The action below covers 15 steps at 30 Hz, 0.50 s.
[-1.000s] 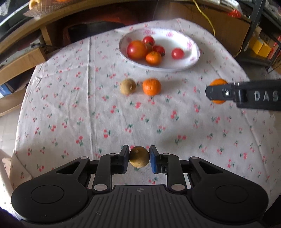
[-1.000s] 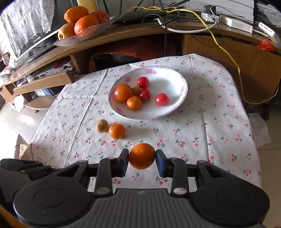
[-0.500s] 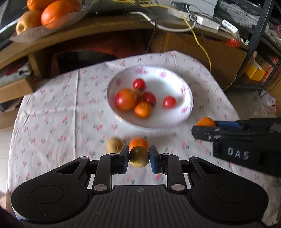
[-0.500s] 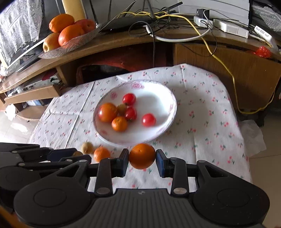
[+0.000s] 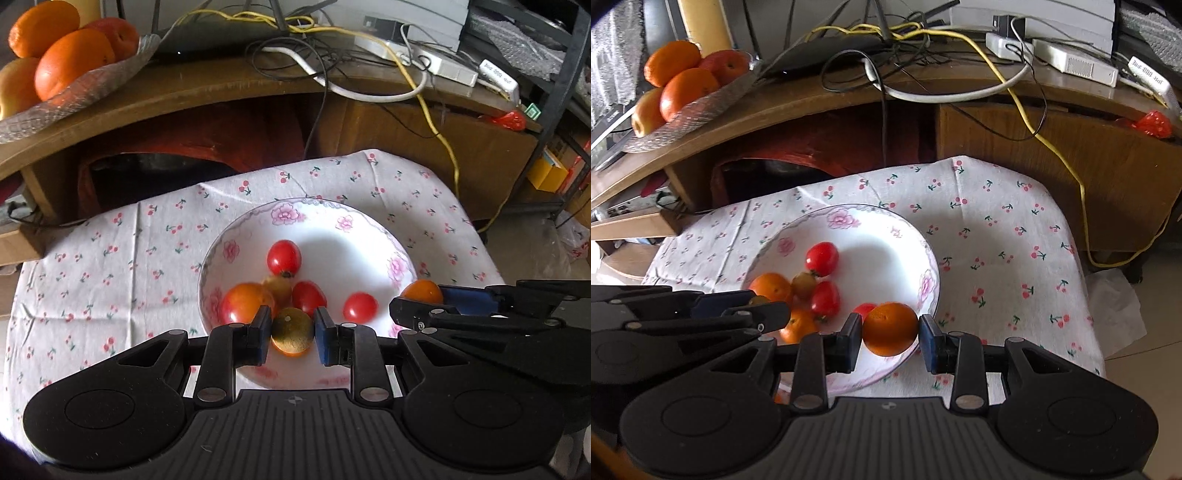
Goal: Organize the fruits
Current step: 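Carry the held pear and tangerine over the white bowl with both tools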
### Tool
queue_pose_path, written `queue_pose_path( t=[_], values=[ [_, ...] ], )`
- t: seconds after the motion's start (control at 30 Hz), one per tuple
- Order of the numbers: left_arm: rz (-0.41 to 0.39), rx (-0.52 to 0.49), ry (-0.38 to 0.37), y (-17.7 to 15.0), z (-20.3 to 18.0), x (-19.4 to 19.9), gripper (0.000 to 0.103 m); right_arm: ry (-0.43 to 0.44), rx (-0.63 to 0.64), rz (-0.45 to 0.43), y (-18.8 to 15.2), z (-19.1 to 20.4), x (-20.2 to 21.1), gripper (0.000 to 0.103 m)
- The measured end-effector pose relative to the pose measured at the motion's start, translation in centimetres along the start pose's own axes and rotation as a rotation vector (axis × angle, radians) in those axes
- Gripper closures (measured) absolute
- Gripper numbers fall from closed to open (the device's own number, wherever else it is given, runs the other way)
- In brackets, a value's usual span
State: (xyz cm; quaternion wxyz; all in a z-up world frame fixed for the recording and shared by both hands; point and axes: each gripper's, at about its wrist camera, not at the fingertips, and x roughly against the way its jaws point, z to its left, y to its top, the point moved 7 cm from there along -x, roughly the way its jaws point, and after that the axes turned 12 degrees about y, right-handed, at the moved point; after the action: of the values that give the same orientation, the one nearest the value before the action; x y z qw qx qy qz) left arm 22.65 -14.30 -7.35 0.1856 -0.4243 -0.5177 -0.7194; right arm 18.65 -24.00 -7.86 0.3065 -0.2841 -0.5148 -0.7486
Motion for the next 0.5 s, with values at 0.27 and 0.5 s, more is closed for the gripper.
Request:
queue_pose_path(
  t=[0.27, 0.5],
  values=[
    [0.005, 0.012, 0.009, 1.1, 0.2, -1.4, 0.072, 0.01, -0.023, 0.006, 1.1, -1.0, -1.7, 0.068],
    [0.0, 0.026, 0.012, 1.4, 0.0, -1.8, 0.072, 0.024, -0.05, -0.001, 1.5, -1.4, -2.4, 0.067]
  ],
)
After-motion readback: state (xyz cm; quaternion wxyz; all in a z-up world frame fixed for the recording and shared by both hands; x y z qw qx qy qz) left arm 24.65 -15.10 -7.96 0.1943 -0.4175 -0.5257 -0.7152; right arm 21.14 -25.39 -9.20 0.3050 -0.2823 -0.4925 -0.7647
